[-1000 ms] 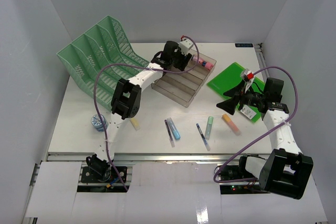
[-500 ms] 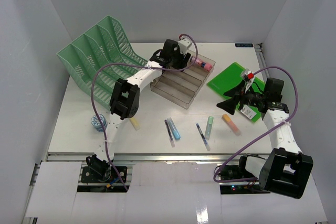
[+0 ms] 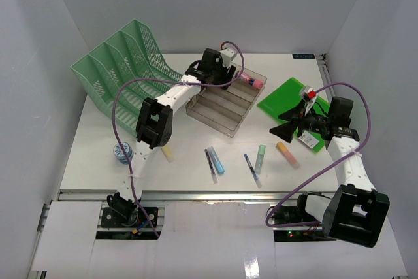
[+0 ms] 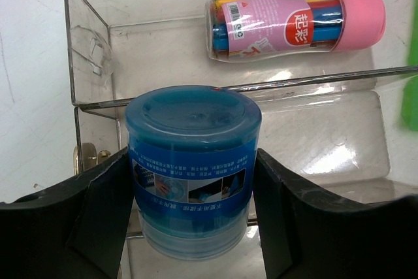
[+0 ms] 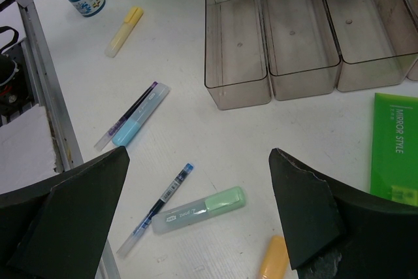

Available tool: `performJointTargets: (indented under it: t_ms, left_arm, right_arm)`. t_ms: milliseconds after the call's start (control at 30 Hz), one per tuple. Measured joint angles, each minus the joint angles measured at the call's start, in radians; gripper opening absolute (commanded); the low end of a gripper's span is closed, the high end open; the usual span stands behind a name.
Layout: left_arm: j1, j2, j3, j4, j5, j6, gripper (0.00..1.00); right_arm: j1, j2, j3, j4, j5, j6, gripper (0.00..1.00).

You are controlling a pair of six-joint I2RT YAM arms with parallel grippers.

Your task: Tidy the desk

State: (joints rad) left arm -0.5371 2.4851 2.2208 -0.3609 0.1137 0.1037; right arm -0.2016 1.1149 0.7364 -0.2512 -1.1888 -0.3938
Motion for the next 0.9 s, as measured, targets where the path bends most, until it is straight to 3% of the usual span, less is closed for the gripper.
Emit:
performJointTargets:
  t_ms: [500,900]
  left_arm:
    - [0.006,0.000,0.007,-0.020,0.015,-0.044,0.11]
    - [0.006,0.000,0.023,-0.051,0.018,-0.052,0.00]
  right_arm:
    - [-0.001,0.006,0.000,0.000,0.000,0.001,0.94]
    - [-0.005,0.006,0.000,0.012,0.000,0.001,0.94]
